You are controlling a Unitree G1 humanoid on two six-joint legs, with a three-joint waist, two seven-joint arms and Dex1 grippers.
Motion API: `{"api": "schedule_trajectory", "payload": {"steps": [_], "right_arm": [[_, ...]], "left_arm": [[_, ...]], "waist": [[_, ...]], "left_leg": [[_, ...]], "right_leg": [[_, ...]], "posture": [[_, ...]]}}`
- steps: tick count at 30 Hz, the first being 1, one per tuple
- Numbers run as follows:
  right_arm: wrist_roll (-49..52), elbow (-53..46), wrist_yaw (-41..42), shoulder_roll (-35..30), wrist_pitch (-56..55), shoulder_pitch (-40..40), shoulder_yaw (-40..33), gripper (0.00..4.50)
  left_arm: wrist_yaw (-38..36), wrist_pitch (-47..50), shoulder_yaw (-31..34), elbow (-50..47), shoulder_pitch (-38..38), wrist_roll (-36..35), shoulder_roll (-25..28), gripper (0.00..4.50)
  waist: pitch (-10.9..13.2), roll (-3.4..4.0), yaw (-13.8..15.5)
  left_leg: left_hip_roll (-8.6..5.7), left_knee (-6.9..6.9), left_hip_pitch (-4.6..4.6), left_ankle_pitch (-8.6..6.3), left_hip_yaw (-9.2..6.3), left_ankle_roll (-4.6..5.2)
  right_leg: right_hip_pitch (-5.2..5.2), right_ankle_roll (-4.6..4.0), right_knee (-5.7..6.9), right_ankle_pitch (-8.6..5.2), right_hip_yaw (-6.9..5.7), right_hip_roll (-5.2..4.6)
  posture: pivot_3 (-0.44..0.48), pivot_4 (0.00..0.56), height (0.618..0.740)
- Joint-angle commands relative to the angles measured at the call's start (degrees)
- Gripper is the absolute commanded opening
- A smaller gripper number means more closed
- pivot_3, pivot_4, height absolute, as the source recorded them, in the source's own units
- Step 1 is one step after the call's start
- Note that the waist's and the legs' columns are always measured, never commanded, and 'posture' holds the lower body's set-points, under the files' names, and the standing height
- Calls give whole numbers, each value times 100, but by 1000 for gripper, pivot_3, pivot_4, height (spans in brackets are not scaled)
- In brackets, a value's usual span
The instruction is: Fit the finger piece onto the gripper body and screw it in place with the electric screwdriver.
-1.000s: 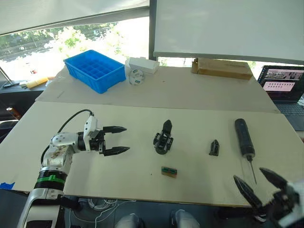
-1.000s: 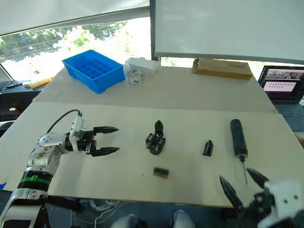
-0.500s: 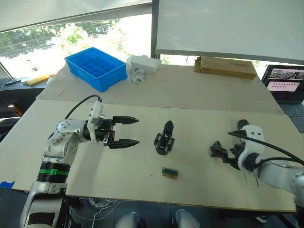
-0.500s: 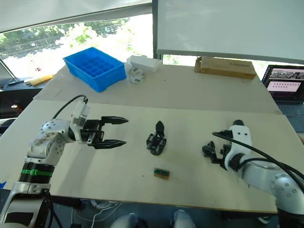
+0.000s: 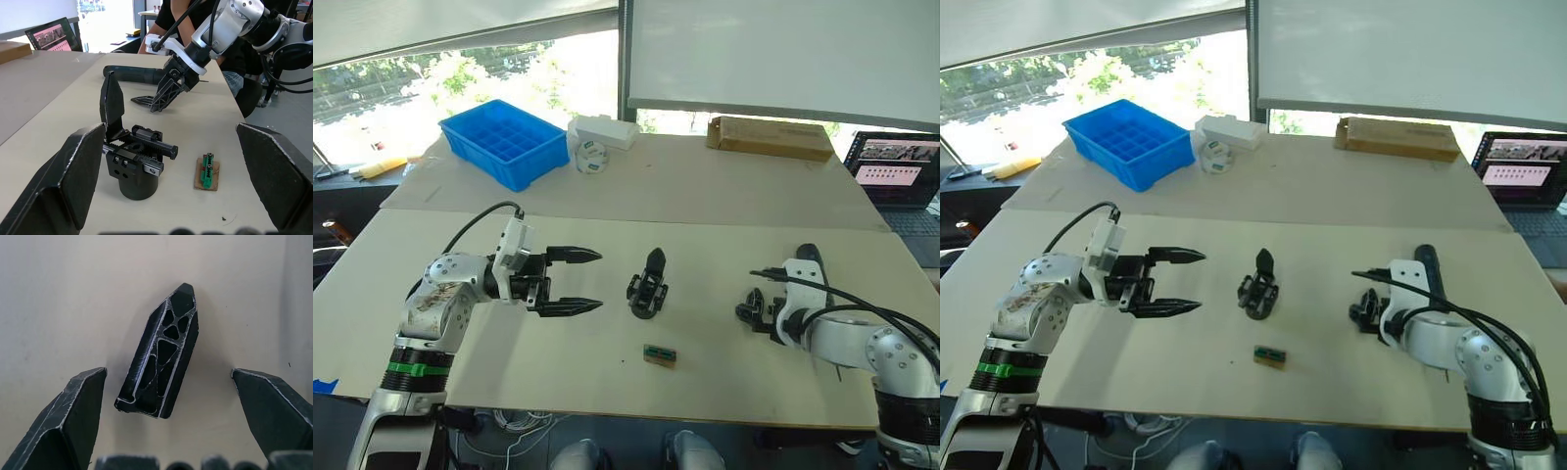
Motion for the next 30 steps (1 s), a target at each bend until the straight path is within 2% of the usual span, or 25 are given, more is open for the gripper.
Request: {"api": "schedule_trajectory", "payload": {"steps": [1, 7, 8, 12, 15, 17, 19, 25, 30], "right_arm": [[-120, -52, -15, 211, 239, 60, 130, 3296], [-196, -402, 165, 312, 367, 280, -56, 1209], [-269, -526, 218, 311, 249, 304, -143, 1091], [-985, -1343, 1177, -108, -617, 509, -290, 1096], [-2892, -2530, 2607, -1167, -2445, 1177, 216, 1096], [-3943, -2928, 3005, -1386, -3526, 1461, 524, 1096], [-4809, -3073, 3224, -1467, -4256, 1485, 926, 1096], [-6405, -2960, 3628, -957, -5188, 713, 2116, 1096], [-7124, -2737, 3900, -415, -5497, 384, 2478, 1096]], "left_arm": [[34, 49, 145, -270, 49, -166, 84, 4500], [56, 198, 131, -407, 57, -280, 67, 4500], [115, 273, 134, -434, 38, -331, 41, 4500], [687, 842, 236, -616, -78, -692, -149, 4500], [1927, 1619, 467, -933, -356, -1401, -799, 4500], [2820, 1922, 563, -1055, -513, -1654, -1334, 4500], [3409, 2127, 598, -1135, -622, -1836, -1759, 4500], [4468, 2417, 604, -1067, -915, -2157, -2596, 4500], [4821, 2028, 439, -718, -1087, -1740, -3024, 4500]], "waist": [[0, -1, -8], [-1, -1, -14], [-1, -1, -12], [6, 9, -2], [17, 27, 65], [14, 18, 84], [13, 15, 78], [15, 12, 1], [15, 12, 54]], "left_leg": [[2, 0, 2, 0, 3, 0], [10, -5, 11, 0, 16, -4], [10, -6, 11, 0, 16, -4], [7, -9, 8, 0, 22, -4], [-6, -5, -1, 0, 17, -2], [-7, -2, -2, 0, 12, -2], [-6, -2, 3, 0, 11, -2], [-2, -2, 14, 6, 17, -11], [-4, -2, 11, 9, 14, -14]], "right_leg": [[0, 0, 0, 0, 0, 2], [-2, -2, 1, -1, 9, 11], [-3, -2, 1, -1, 10, 11], [-8, -1, 0, -1, 16, 10], [-11, 37, -5, -18, 27, 6], [-7, 56, -8, -26, 37, 8], [0, 58, -7, -27, 38, 12], [-1, 53, 3, -27, 44, 22], [2, 48, 0, -26, 35, 22]], "posture": [[0, 150, 740], [0, 150, 740], [0, 150, 740], [0, 150, 740], [0, 150, 740], [0, 150, 740], [0, 150, 740], [0, 150, 740], [0, 150, 740]]}}
